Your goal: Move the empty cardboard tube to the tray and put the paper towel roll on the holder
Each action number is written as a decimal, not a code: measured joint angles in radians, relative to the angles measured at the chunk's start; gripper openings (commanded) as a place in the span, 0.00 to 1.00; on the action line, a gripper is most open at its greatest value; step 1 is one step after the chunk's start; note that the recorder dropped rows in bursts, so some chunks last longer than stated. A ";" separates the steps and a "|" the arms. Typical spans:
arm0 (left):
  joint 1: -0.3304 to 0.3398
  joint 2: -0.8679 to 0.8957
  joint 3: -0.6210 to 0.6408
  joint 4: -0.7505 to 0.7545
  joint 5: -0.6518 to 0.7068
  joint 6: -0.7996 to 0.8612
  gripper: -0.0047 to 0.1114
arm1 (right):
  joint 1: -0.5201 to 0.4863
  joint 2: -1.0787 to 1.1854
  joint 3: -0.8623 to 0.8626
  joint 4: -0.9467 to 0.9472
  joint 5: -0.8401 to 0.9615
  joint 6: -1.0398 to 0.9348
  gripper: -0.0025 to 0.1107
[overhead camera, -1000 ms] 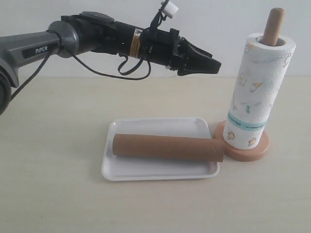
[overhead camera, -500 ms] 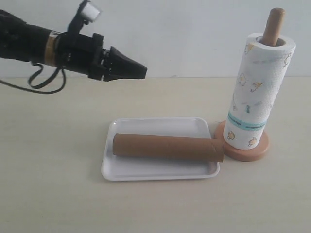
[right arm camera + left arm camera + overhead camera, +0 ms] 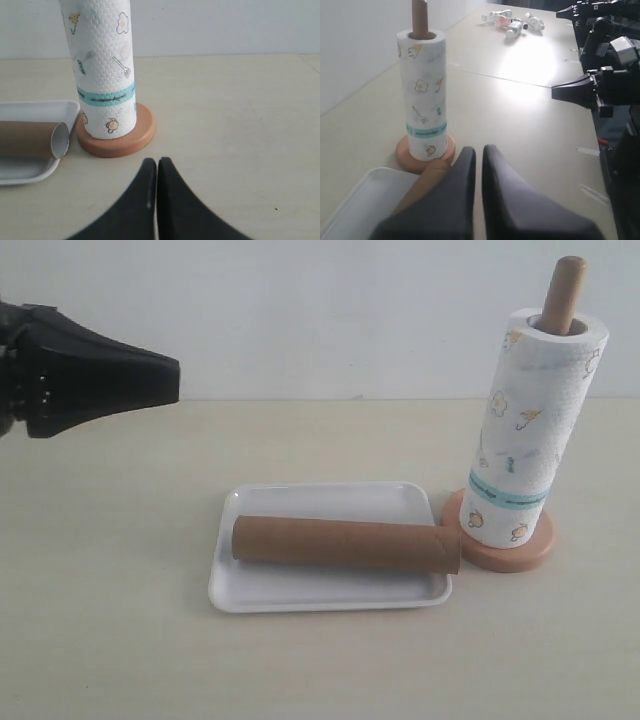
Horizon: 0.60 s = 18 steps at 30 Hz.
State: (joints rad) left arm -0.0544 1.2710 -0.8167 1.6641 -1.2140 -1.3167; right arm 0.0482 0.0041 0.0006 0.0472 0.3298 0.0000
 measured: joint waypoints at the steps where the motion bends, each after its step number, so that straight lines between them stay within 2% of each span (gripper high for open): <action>1: 0.000 -0.033 0.016 0.000 0.000 -0.002 0.08 | 0.000 0.000 0.000 0.000 0.000 0.000 0.02; 8: 0.002 -0.172 0.042 -0.004 -0.002 -0.002 0.08 | 0.000 0.000 0.000 0.000 0.000 0.000 0.02; 18: 0.002 -0.211 0.043 -0.006 0.001 0.067 0.08 | 0.000 0.000 0.000 0.000 0.000 0.000 0.02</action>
State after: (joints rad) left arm -0.0524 1.0597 -0.7739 1.6578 -1.2126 -1.2498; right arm 0.0482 0.0041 0.0006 0.0472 0.3298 0.0000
